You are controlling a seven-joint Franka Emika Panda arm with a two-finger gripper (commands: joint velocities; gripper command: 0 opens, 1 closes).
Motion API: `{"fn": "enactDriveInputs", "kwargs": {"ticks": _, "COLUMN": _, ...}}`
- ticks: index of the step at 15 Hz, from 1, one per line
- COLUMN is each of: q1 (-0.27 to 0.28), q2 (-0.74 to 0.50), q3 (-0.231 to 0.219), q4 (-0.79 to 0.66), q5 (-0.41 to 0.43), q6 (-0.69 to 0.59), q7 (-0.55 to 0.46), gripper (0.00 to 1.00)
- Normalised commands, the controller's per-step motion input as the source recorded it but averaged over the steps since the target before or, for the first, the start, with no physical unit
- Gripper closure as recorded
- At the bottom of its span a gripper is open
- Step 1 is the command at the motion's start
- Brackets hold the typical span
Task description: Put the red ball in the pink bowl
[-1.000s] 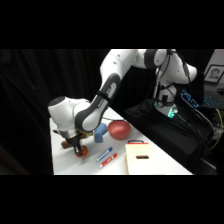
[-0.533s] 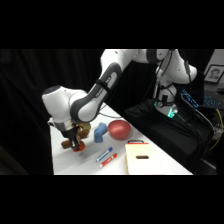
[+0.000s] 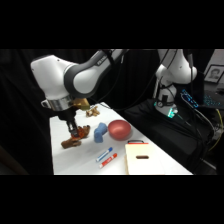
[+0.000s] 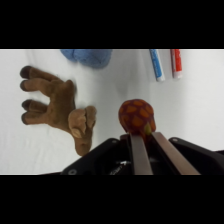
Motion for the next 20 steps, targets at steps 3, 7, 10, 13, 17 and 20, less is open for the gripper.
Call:
{"fn": "enactDriveInputs", "kwargs": {"ticks": 3, "q1": -0.023, "q2": -0.66, "q3": 0.006, "q4": -0.69, "q5": -0.006, "q6": 0.02, "q7": -0.05, "gripper": 0.95}}
{"fn": "enactDriveInputs", "kwargs": {"ticks": 7, "q1": -0.054, "q2": -0.68, "q3": -0.002, "q4": -0.81, "q5": 0.030, "q6": 0.15, "q7": -0.09, "gripper": 0.95}}
{"fn": "enactDriveInputs", "kwargs": {"ticks": 10, "q1": -0.068, "q2": -0.63, "q3": -0.026, "q4": -0.78, "q5": 0.053, "q6": 0.21, "q7": -0.13, "gripper": 0.96}}
{"fn": "enactDriveInputs", "kwargs": {"ticks": 13, "q1": -0.043, "q2": -0.59, "q3": -0.041, "q4": -0.74, "q5": 0.038, "q6": 0.27, "q7": -0.13, "gripper": 0.96}}
{"fn": "enactDriveInputs", "kwargs": {"ticks": 17, "q1": -0.018, "q2": -0.48, "q3": -0.044, "q4": -0.68, "q5": 0.000, "q6": 0.33, "q7": -0.12, "gripper": 0.96}}
{"fn": "enactDriveInputs", "kwargs": {"ticks": 20, "q1": -0.010, "q2": -0.34, "q3": -0.034, "q4": -0.54, "q5": -0.023, "q6": 0.35, "q7": -0.11, "gripper": 0.95}}
